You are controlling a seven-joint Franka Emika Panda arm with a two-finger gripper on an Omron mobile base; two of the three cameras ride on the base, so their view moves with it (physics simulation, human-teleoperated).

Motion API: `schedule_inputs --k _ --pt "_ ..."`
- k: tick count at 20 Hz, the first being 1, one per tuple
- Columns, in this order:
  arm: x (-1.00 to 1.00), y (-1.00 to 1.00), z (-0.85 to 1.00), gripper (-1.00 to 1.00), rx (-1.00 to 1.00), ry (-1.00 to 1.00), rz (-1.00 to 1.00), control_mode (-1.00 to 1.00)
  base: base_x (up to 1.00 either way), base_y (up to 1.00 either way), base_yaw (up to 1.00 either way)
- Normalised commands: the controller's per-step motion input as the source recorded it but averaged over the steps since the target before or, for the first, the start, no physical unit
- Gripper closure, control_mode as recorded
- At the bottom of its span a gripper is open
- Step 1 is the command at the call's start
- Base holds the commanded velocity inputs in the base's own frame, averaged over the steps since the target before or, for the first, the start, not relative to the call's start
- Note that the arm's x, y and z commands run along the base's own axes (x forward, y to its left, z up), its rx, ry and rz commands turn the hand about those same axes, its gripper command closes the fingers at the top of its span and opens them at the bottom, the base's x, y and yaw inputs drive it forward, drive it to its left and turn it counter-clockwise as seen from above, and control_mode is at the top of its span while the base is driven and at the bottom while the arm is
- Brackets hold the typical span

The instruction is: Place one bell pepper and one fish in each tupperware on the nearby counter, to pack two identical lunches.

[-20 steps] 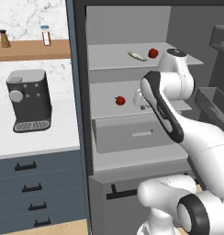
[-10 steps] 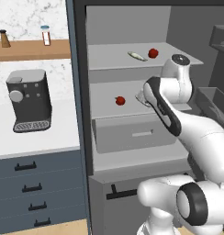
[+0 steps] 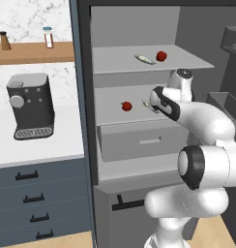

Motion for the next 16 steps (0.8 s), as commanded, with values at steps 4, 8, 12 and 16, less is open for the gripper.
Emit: schedule_inputs --k 4,8,12,16 --pt "1.00 -0.29 -0.36 -1.00 -0.04 0.14 0.00 -1.00 0.00 0.00 0.00" --pt "0.95 -0.08 -0.22 -1.00 -0.03 0.12 0.00 -1.00 0.00 0.00 0.00" --pt "0.83 0.00 -0.27 -1.00 -0.01 0.05 0.00 -1.00 0.00 0.00 0.00" --pt "0.58 0.00 -0.35 -1.00 0.00 0.00 0.03 -1.00 0.00 0.00 0.00"
